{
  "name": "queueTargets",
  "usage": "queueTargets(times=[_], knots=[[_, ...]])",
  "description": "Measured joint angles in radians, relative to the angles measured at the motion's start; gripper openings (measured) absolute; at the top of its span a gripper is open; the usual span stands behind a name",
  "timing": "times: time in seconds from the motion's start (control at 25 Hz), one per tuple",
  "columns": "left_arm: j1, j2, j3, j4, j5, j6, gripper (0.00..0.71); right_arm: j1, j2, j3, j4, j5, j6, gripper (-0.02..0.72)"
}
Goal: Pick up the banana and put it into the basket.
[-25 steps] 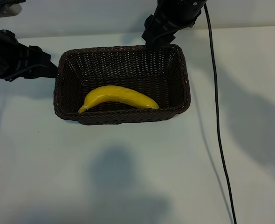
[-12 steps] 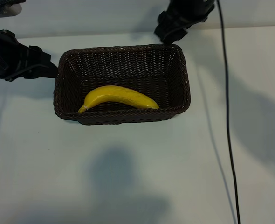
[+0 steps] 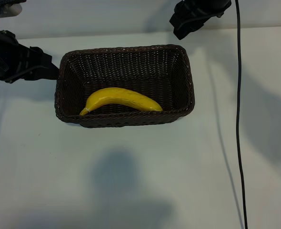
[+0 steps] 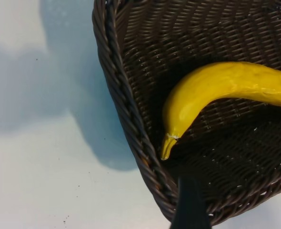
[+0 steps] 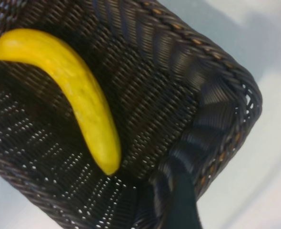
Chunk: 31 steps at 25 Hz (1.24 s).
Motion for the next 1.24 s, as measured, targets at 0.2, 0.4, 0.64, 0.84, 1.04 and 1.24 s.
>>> queueTargets(times=[0.2,0.4,0.64,0.84,1.04,1.24], knots=[[0.000,0.000,0.000,0.000,-0.001,0.000,0.542,-0.001,0.000,0.000,0.054,0.000,0.000,0.568],[0.000,0.000,0.000,0.000,-0.003,0.000,0.542,-0.001,0.000,0.000,0.069,0.000,0.000,0.567],[0.000,0.000,0.000,0.000,-0.003,0.000,0.541,-0.001,0.000,0.000,0.062,0.000,0.000,0.567],[0.000,0.000,0.000,0.000,-0.003,0.000,0.541,-0.001,0.000,0.000,0.061,0.000,0.000,0.564],[0.000,0.000,0.000,0.000,-0.003,0.000,0.541,-0.001,0.000,0.000,0.061,0.000,0.001,0.555],[0.000,0.000,0.000,0.000,-0.003,0.000,0.541,-0.001,0.000,0.000,0.061,0.000,0.001,0.539]])
